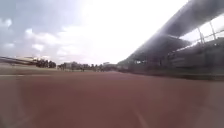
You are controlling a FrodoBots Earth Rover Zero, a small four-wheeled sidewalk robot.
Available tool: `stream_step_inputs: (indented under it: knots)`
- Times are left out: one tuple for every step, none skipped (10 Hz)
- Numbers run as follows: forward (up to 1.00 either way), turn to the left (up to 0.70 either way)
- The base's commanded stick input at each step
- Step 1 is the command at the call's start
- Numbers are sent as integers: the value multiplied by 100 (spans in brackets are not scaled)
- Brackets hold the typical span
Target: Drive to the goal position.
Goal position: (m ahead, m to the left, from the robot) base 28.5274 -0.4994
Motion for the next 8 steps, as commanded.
stream_step_inputs:
  knots:
    - [70,0]
    - [70,0]
    - [70,0]
    - [70,0]
    - [70,0]
    - [70,0]
    - [70,0]
    - [70,0]
